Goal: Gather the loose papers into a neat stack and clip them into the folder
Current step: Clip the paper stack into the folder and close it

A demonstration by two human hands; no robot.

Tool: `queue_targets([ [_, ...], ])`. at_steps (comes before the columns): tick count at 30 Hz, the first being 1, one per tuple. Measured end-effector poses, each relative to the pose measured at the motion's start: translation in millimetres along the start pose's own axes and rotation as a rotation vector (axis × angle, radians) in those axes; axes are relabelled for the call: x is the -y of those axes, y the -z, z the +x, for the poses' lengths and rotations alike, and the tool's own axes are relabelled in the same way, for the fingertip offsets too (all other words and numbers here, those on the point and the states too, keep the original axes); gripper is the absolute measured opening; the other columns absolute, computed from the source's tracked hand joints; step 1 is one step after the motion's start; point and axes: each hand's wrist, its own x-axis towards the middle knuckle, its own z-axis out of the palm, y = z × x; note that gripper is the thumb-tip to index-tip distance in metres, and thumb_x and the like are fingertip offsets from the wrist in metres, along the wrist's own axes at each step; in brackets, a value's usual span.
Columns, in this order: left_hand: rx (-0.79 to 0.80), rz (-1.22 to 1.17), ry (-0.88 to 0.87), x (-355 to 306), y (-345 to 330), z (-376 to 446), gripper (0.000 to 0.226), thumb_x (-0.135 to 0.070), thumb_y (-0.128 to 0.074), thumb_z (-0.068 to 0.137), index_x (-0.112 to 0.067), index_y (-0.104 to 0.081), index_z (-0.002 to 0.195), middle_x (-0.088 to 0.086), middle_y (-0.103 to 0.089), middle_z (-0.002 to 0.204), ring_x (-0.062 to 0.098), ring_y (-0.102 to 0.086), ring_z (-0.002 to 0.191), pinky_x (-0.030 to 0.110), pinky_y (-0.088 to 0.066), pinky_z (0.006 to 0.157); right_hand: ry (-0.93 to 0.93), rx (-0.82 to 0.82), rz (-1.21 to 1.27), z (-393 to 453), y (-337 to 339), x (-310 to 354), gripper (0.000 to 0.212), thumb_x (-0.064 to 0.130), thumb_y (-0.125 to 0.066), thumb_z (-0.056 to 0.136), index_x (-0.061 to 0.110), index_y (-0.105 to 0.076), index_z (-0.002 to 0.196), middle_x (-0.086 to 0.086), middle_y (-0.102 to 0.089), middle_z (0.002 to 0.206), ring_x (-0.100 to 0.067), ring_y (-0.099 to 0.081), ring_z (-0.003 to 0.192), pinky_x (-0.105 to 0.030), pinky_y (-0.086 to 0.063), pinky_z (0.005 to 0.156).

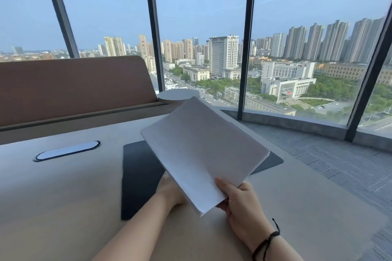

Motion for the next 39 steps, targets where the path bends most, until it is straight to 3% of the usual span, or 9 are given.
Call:
queue_targets([
  [3,0.066,0.687,-0.154,12,17,-30,0.060,-0.040,-0.039,0.096,-0.031,-0.029,0.154,-0.007,-0.028,0.162,0.016,-0.020,0.151,0.041,-0.014,0.124,-0.009,-0.039,0.024,-11,-12,-5,0.016,-0.005,-0.058,0.096,0.002,-0.072,0.099,-0.006,-0.082,0.084,-0.017,-0.078,0.069,-0.032,-0.062,0.055],
  [6,0.017,0.655,-0.136,32,50,-69,0.056,-0.060,-0.028,0.095,-0.046,-0.033,0.149,-0.024,-0.023,0.163,0.008,-0.011,0.153,0.051,-0.002,0.124,-0.030,-0.068,0.055,-22,-32,-17,0.013,-0.004,-0.059,0.096,0.002,-0.070,0.099,-0.003,-0.082,0.079,-0.015,-0.077,0.065,-0.030,-0.061,0.052],
  [13,-0.100,0.682,-0.026,90,126,-147,0.051,-0.065,-0.038,0.094,-0.044,-0.051,0.138,-0.024,-0.029,0.160,0.008,-0.017,0.151,0.055,-0.012,0.122,-0.125,-0.108,0.047,-57,-101,-57,0.004,-0.002,-0.062,0.096,-0.002,-0.065,0.099,-0.013,-0.074,0.092,-0.025,-0.072,0.075,-0.025,-0.059,0.047],
  [18,-0.305,0.728,-0.119,123,175,-179,0.046,-0.068,-0.045,0.083,-0.033,-0.072,0.095,-0.021,-0.063,0.131,0.004,-0.052,0.122,0.032,-0.038,0.104,-0.149,-0.057,-0.008,-78,-148,-89,0.004,0.000,-0.062,0.097,0.001,-0.066,0.098,-0.011,-0.076,0.093,-0.019,-0.077,0.065,-0.026,-0.060,0.049],
  [23,-0.323,0.456,-0.058,145,202,-179,0.033,-0.044,-0.063,0.090,-0.021,-0.065,0.068,-0.017,-0.073,0.099,0.000,-0.059,0.089,0.026,-0.049,0.085,-0.128,-0.072,-0.121,-90,-175,-121,0.007,0.005,-0.067,0.094,0.002,-0.067,0.087,-0.014,-0.074,0.094,-0.033,-0.069,0.083,-0.041,-0.058,0.075],
  [27,-0.443,0.034,0.044,141,207,-166,0.036,-0.024,-0.052,0.098,-0.010,-0.074,0.073,0.000,-0.077,0.079,0.015,-0.070,0.075,0.035,-0.056,0.075,-0.122,-0.084,-0.141,-96,-186,-134,0.015,0.013,-0.072,0.091,-0.001,-0.072,0.095,-0.018,-0.079,0.101,-0.041,-0.073,0.100,-0.056,-0.055,0.097],
  [30,-0.457,-0.423,0.094,125,206,-160,0.038,-0.033,-0.044,0.100,-0.011,-0.072,0.086,0.007,-0.075,0.082,0.022,-0.066,0.070,0.034,-0.051,0.066,-0.133,-0.073,-0.142,-99,-190,-135,0.011,0.011,-0.071,0.093,0.000,-0.073,0.094,-0.015,-0.080,0.099,-0.038,-0.073,0.101,-0.054,-0.055,0.100],
  [34,-0.243,-0.992,0.188,118,205,-148,0.036,-0.037,-0.052,0.101,-0.011,-0.070,0.119,0.009,-0.077,0.114,0.029,-0.072,0.107,0.048,-0.053,0.098,-0.142,-0.022,-0.146,-99,-193,-137,0.009,0.009,-0.070,0.094,0.001,-0.074,0.093,-0.014,-0.081,0.097,-0.035,-0.074,0.099,-0.050,-0.055,0.098],
  [39,-0.159,-1.106,0.220,125,210,-148,0.036,-0.022,-0.056,0.099,-0.006,-0.064,0.130,0.016,-0.071,0.125,0.035,-0.067,0.116,0.052,-0.045,0.107,-0.159,0.072,-0.220,-97,-188,-134,0.012,0.011,-0.072,0.092,0.001,-0.073,0.099,-0.010,-0.082,0.094,-0.034,-0.076,0.096,-0.054,-0.058,0.094],
])
